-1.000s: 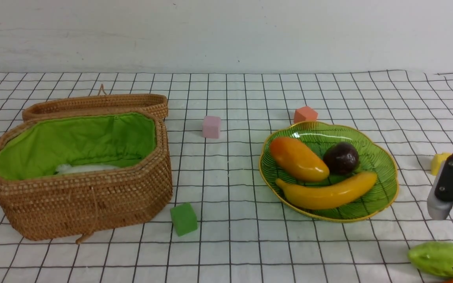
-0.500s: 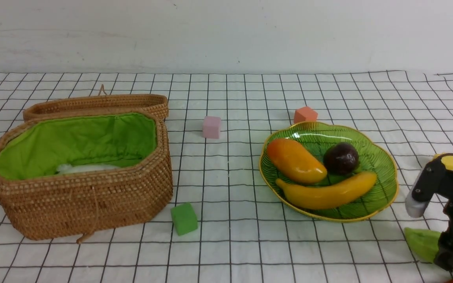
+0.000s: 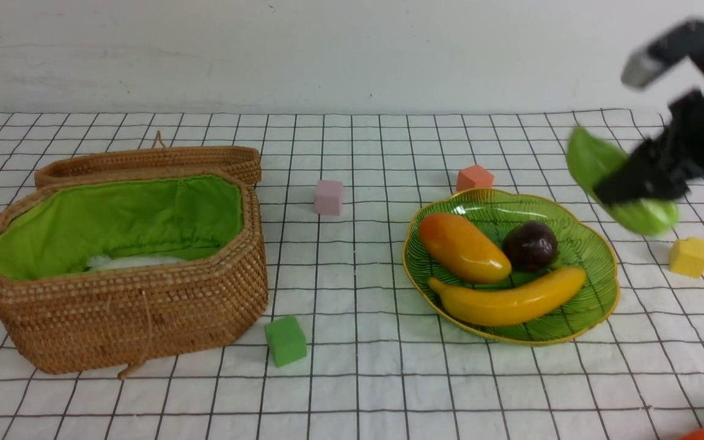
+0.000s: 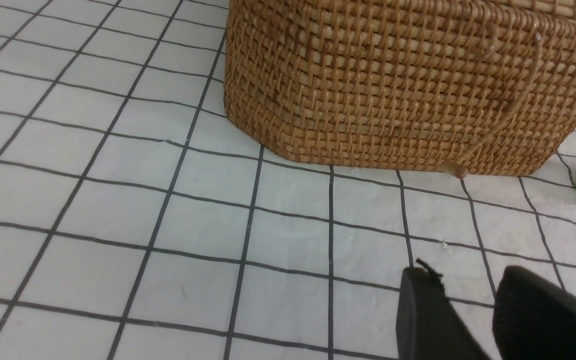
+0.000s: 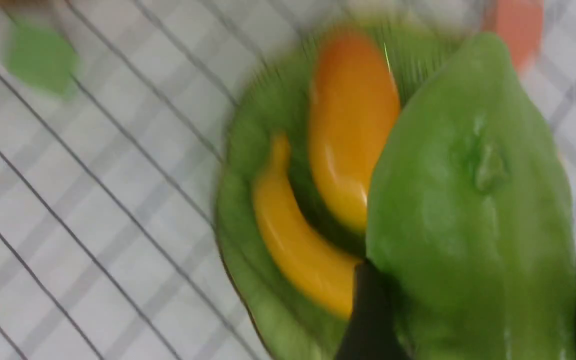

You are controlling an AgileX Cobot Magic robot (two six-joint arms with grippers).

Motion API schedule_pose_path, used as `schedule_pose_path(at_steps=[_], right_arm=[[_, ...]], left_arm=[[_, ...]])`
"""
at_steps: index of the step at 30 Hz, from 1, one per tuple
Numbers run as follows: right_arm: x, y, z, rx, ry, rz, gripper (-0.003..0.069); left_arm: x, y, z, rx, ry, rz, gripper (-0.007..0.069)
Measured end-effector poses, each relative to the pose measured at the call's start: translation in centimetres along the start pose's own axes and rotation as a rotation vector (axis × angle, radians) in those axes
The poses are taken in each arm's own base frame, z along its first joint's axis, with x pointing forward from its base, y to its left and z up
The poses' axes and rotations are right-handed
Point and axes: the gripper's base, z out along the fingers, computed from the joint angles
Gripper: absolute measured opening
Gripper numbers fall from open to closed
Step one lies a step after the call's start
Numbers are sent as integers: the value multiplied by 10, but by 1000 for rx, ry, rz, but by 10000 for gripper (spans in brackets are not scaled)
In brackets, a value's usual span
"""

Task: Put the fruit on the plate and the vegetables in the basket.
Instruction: Take a chayote with your right arm and place it on the basket on the left.

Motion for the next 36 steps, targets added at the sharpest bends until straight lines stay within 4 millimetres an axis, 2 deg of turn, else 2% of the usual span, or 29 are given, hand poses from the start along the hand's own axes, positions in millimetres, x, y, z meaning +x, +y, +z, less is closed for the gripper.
schedule_pose_path(at_steps=[1, 3, 4, 5, 6, 8, 9, 10, 11, 12, 13, 15, 16, 17, 18, 21, 26, 32, 34, 36], right_arm=[[-5, 5, 0, -11, -15, -9, 472], [-54, 38, 2, -96, -206, -41, 472], [-56, 37, 2, -94, -221, -34, 472], [-82, 59, 18, -150, -346, -9, 472], [-93, 71, 29, -172, -411, 11, 472], [-103, 86, 45, -195, -464, 20, 472], [-112, 102, 78, -202, -521, 58, 472], [-112, 104, 82, -202, -525, 60, 472], [-114, 126, 116, -204, -537, 40, 472], [-111, 137, 138, -202, -529, 31, 472], [-109, 138, 146, -202, -523, 42, 472], [-100, 165, 193, -235, -488, 21, 472], [-97, 172, 209, -250, -472, 24, 472], [-94, 178, 222, -266, -460, 33, 472], [-93, 179, 225, -270, -457, 33, 472], [-90, 184, 256, -287, -446, 34, 472], [-88, 184, 270, -289, -440, 36, 472], [-88, 184, 270, -294, -433, 72, 480], [-89, 184, 266, -290, -427, 32, 577], [-93, 184, 255, -302, -422, -34, 644]], left_arm=[[0, 0, 0, 0, 0, 0, 209], [0, 0, 0, 0, 0, 0, 211], [0, 0, 0, 0, 0, 0, 211], [0, 0, 0, 0, 0, 0, 214], [0, 0, 0, 0, 0, 0, 215], [0, 0, 0, 0, 0, 0, 216], [0, 0, 0, 0, 0, 0, 218], [0, 0, 0, 0, 0, 0, 218], [0, 0, 0, 0, 0, 0, 219], [0, 0, 0, 0, 0, 0, 220], [0, 0, 0, 0, 0, 0, 221], [0, 0, 0, 0, 0, 0, 223], [0, 0, 0, 0, 0, 0, 223], [0, 0, 0, 0, 0, 0, 225], [0, 0, 0, 0, 0, 0, 225], [0, 0, 0, 0, 0, 0, 229], [0, 0, 0, 0, 0, 0, 234], [0, 0, 0, 0, 0, 0, 238], [0, 0, 0, 0, 0, 0, 238], [0, 0, 0, 0, 0, 0, 238]])
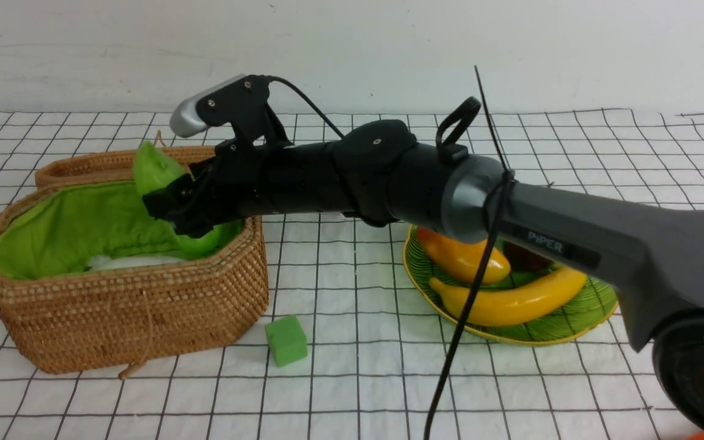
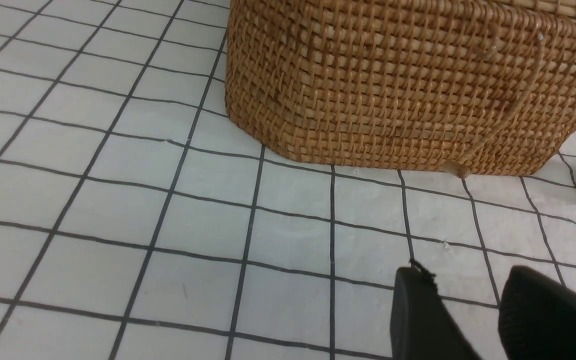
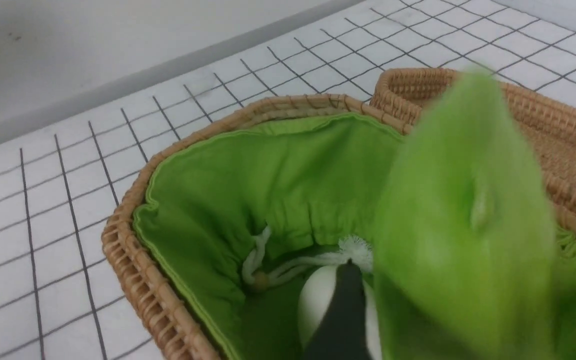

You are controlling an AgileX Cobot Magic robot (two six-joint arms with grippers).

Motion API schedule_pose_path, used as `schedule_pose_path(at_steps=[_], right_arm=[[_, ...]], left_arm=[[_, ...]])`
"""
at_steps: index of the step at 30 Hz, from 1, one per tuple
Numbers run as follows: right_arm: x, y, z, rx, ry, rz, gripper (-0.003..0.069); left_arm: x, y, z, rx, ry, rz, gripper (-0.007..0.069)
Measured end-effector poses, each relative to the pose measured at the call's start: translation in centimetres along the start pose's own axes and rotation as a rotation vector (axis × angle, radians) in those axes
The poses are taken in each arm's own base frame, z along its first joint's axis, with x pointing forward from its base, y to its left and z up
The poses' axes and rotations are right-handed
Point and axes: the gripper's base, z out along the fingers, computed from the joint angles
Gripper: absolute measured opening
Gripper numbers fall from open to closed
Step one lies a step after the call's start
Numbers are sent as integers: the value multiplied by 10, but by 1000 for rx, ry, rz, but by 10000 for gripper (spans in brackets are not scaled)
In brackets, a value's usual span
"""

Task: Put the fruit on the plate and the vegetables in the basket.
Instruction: Take a chayote with your right arm and place it on the basket on the left, then use the right arm to grab a carrot and put it into the left basket

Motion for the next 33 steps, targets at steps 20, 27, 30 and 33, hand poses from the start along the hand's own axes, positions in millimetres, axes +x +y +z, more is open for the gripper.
schedule_pose_path(at_steps=[20, 27, 30, 33], right_arm=[[-7, -22, -294, 111, 906, -358, 535], [110, -21, -331, 137, 1065, -387, 535], [144, -19, -327, 144, 1063, -388, 535], [172, -12, -325, 101, 1096, -384, 535]], left_arm=[[0, 0, 0, 0, 0, -1, 239], [0, 0, 0, 0, 0, -1, 239], [0, 0, 0, 0, 0, -1, 239], [0, 0, 0, 0, 0, -1, 239]])
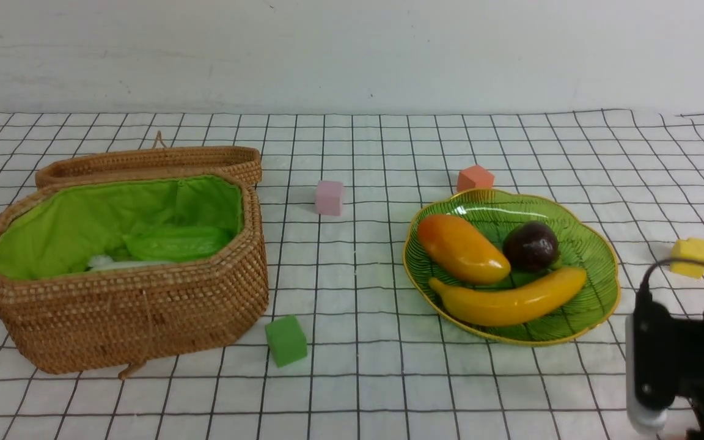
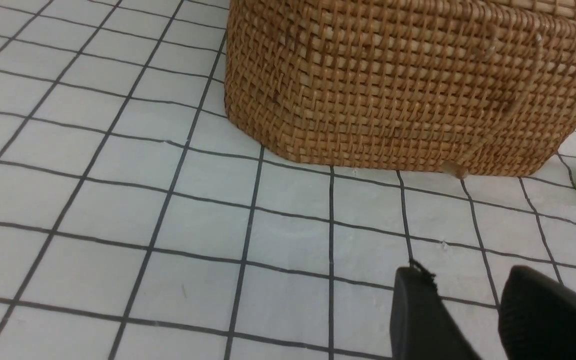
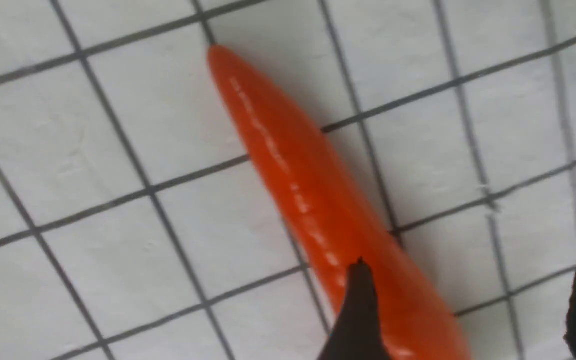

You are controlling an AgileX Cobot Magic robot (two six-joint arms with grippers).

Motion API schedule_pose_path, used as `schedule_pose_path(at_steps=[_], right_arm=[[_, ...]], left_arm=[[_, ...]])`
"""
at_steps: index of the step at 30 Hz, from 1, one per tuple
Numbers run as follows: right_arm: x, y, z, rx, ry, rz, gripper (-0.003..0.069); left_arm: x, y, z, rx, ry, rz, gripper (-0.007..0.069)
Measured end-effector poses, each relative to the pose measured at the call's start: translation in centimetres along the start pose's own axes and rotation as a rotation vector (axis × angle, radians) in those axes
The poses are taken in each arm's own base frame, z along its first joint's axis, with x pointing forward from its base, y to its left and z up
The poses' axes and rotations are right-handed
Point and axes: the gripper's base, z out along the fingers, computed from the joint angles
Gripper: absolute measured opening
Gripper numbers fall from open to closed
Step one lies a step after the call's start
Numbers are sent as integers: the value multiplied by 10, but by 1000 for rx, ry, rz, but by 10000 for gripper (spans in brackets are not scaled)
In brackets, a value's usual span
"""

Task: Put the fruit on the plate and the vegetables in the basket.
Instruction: Use the right arm to grab a carrot and put it into the left basket

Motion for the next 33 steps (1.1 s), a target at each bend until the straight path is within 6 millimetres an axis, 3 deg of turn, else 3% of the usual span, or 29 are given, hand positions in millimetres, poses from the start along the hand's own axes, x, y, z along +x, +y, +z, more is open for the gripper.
schedule_pose_path(at_steps=[3, 8, 10, 12, 13, 17, 20, 21, 22, 25, 26, 27, 28, 29, 30, 31, 33], right_arm=[[6, 10, 18, -46, 34, -18, 535], [8, 11, 42, -113, 76, -23, 510], [7, 9, 44, -139, 89, 1, 461], [4, 5, 44, -185, 103, 29, 348], [3, 5, 44, -192, 102, 36, 328], [-21, -27, 19, -202, 38, 101, 330], [-64, -54, -19, -153, -154, 139, 330], [-66, -52, -20, -160, -165, 144, 330], [-101, -66, -50, -111, -345, 143, 330], [-153, -75, -89, -57, -625, 134, 330], [-195, -76, -114, -32, -823, 108, 330], [-216, -79, -126, -23, -930, 114, 330], [-221, -78, -128, -19, -949, 106, 330], [-241, -75, -136, -24, -1025, 92, 330], [-283, -76, -143, -27, -1161, 82, 330], [-284, -74, -143, -28, -1162, 72, 330], [-334, -74, -130, -23, -1265, 57, 330]], left_arm=[[0, 0, 0, 0, 0, 0, 239], [0, 0, 0, 0, 0, 0, 239], [0, 0, 0, 0, 0, 0, 239], [0, 0, 0, 0, 0, 0, 239], [0, 0, 0, 0, 0, 0, 239], [0, 0, 0, 0, 0, 0, 239], [0, 0, 0, 0, 0, 0, 239], [0, 0, 0, 0, 0, 0, 239], [0, 0, 0, 0, 0, 0, 239], [0, 0, 0, 0, 0, 0, 239], [0, 0, 0, 0, 0, 0, 239], [0, 0, 0, 0, 0, 0, 239], [0, 0, 0, 0, 0, 0, 239], [0, 0, 0, 0, 0, 0, 239], [0, 0, 0, 0, 0, 0, 239], [0, 0, 0, 0, 0, 0, 239], [0, 0, 0, 0, 0, 0, 239]])
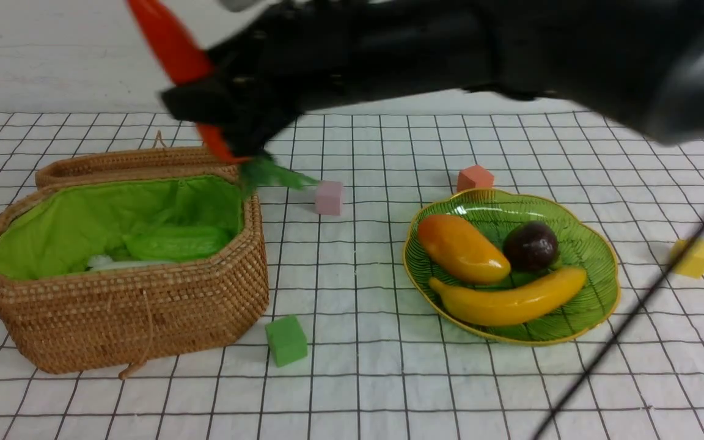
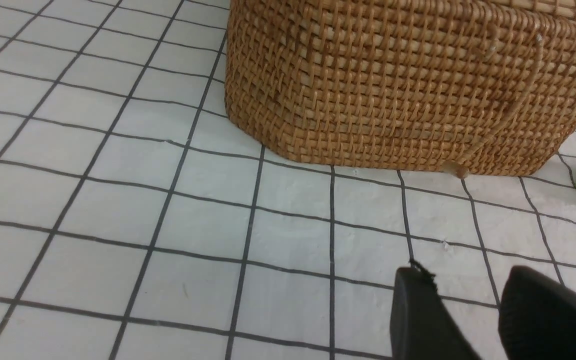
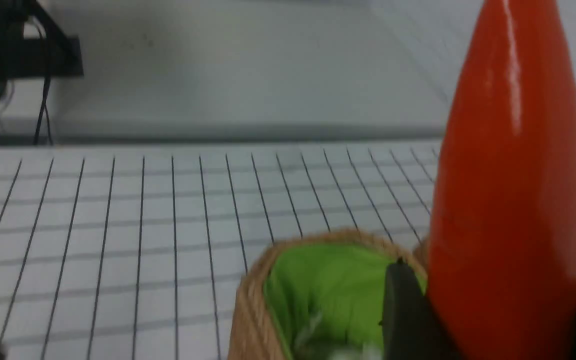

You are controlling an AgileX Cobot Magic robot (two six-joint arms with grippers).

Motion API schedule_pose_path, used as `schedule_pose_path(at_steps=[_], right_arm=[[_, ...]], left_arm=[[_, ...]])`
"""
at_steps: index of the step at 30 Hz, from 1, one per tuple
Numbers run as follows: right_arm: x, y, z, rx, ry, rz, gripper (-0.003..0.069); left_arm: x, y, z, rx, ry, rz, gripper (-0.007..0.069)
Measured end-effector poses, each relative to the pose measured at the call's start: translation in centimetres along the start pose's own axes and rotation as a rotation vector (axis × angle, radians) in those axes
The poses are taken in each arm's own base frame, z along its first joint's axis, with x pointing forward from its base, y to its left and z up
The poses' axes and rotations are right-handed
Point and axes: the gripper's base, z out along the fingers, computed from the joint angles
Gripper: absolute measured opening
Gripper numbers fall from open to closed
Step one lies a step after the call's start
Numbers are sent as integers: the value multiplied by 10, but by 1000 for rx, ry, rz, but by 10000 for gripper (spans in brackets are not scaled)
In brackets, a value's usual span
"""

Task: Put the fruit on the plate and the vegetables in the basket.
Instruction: Use the right arm to grab a carrot and put it into the left basket

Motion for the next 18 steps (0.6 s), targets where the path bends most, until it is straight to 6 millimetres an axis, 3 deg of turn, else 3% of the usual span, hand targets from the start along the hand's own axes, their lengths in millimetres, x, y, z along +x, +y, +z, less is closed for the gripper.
schedule_pose_path(at_steps=[1, 2, 3, 6, 7, 8, 11, 15, 18], right_arm=[[5, -1, 19, 8, -21, -4, 330], [9, -3, 26, 15, -27, 0, 330], [22, -4, 50, 25, -38, -2, 330], [59, -7, 90, 25, -20, 13, 330], [62, -7, 92, 24, -18, 21, 330], [78, -9, 103, 23, 11, 33, 330], [101, -11, 112, 34, 116, 53, 330], [110, -14, 108, 68, 267, 43, 340], [118, -18, 104, 116, 371, 71, 455]], left_arm=[[0, 0, 0, 0, 0, 0, 239], [0, 0, 0, 0, 0, 0, 239], [0, 0, 0, 0, 0, 0, 239], [0, 0, 0, 0, 0, 0, 239], [0, 0, 0, 0, 0, 0, 239], [0, 0, 0, 0, 0, 0, 239], [0, 0, 0, 0, 0, 0, 239], [0, 0, 0, 0, 0, 0, 239], [0, 0, 0, 0, 0, 0, 239]])
